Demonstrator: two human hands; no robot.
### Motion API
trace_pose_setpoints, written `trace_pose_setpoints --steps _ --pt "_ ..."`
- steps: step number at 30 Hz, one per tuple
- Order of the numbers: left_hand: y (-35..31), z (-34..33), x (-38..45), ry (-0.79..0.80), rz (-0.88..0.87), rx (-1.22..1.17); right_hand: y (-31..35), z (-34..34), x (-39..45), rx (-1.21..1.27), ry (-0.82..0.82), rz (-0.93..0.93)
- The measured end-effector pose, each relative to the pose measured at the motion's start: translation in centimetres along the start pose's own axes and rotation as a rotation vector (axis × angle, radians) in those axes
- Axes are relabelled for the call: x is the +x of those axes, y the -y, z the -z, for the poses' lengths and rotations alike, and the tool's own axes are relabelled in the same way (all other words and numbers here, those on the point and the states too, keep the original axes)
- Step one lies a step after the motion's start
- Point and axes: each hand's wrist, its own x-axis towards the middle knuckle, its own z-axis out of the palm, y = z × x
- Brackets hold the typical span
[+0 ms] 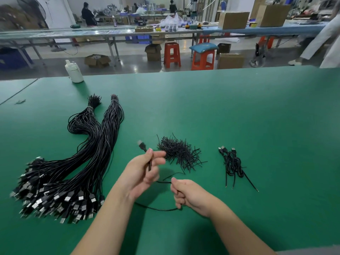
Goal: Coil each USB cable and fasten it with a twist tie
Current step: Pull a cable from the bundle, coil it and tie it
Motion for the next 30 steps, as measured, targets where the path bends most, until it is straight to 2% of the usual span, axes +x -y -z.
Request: trace_pose_setpoints --steps 2,4,6,8,10,12,16,19,21,24,26,30 --pt "0.0 0.9 -0.7 0.206 0.136 0.197 0.2 0.6 0.1 0.084 -0.024 -0.007" --pt "0.3 1.8 -1.2 0.35 0.292 0.501 0.5 1.5 0.0 0.13 -0.066 -0.002" --pt "1.0 2.2 -1.3 0.409 0.401 0.807 1.0 2.2 -0.1 0.171 -0.094 0.016" --pt "1.9 2.0 -1.2 0.369 0.438 0.945 1.5 2.5 -0.1 0.269 -0.086 0.035" --pt "2.9 1.9 -0.7 0.259 0.354 0.918 1.7 2.4 -0.2 0.312 -0.036 0.046" --pt "3.8 1.7 0.0 0.118 0.19 0.756 1.6 1.9 -0.4 0.276 0.022 0.041" --pt "5.0 0.0 1.2 -0.137 -0.009 0.148 1.0 0.3 -0.5 0.22 0.065 -0.011" --pt "4.0 -1.0 1.7 -0.204 -0.069 -0.263 0.7 -0.3 -0.3 0.208 0.073 -0.058" --pt "2.4 -1.3 1.7 -0.224 -0.114 -0.43 0.6 -0.2 -0.3 0.225 0.078 -0.067" --pt "0.4 -1.6 1.0 -0.134 -0.097 -0.423 0.8 0.5 -0.4 0.356 0.099 -0.039" --pt "-0.4 -1.4 0.1 0.053 -0.045 -0.298 1.1 1.0 -0.4 0.47 0.106 -0.01" --pt "-0.6 -0.5 -1.5 0.459 0.098 0.44 2.0 1.7 -0.5 0.416 0.081 0.013"
